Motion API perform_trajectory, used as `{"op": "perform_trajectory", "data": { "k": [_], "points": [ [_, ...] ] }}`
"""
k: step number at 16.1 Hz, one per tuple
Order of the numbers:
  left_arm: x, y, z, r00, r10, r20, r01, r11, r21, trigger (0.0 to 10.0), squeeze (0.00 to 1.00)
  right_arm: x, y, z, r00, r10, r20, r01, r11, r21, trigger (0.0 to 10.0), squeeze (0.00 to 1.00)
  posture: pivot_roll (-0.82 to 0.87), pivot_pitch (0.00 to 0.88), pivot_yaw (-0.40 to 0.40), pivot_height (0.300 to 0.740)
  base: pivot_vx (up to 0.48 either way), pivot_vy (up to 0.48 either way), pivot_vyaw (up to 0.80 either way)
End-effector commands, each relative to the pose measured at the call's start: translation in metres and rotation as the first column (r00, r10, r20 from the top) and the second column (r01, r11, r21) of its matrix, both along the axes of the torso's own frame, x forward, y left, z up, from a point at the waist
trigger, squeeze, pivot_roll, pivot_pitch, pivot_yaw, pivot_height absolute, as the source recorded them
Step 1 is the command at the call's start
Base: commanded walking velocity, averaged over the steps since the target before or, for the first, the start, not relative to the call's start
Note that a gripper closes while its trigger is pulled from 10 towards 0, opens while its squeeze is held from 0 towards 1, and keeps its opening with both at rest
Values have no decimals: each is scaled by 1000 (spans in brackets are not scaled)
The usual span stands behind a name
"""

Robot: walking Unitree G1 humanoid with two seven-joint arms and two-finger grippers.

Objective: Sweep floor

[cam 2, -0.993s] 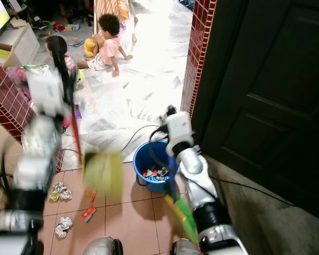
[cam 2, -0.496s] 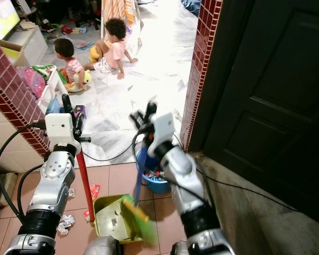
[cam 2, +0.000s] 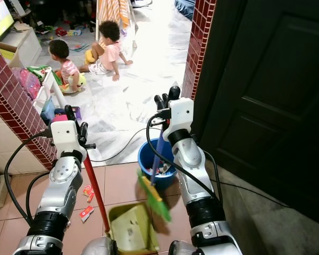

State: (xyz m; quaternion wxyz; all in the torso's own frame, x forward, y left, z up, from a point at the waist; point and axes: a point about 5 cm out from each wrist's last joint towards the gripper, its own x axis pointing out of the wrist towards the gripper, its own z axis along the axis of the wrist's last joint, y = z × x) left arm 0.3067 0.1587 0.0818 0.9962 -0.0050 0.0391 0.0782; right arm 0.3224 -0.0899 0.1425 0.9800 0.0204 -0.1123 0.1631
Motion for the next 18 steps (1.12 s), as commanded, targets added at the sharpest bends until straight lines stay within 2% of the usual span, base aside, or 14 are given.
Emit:
{"op": "perform_trajectory", "data": {
  "k": [1,5,11,14,15,18],
  "points": [
    [4,1,7,1000,10,22,-10,1000,1,10000,0,3,-1,17,996,-13,88,14,1000,-4,10000,0,-15,0,28,740,0,0,0],
    [7,-5,13,998,-32,45,32,999,-1,10000,0,-2,19,13,990,133,53,-134,991,18,10000,0,-18,0,32,740,0,71,0],
    [8,-13,19,995,-68,66,70,997,-23,10000,0,-8,24,8,986,163,38,-164,986,14,10000,0,-22,0,29,740,0,447,0],
    [14,-23,47,982,-95,162,99,995,-19,10000,0,-8,23,8,985,166,48,-165,986,-5,10000,0,-22,0,26,740,0,480,0],
    [18,-29,69,964,-122,236,127,992,-4,10000,0,-7,21,7,986,158,47,-158,987,-13,10000,0,-21,0,25,740,0,480,0],
    [21,-34,90,945,-136,298,146,989,-12,10000,0,-7,22,8,986,158,52,-157,987,-22,10000,0,-21,0,25,740,0,480,0]
  ]
}}
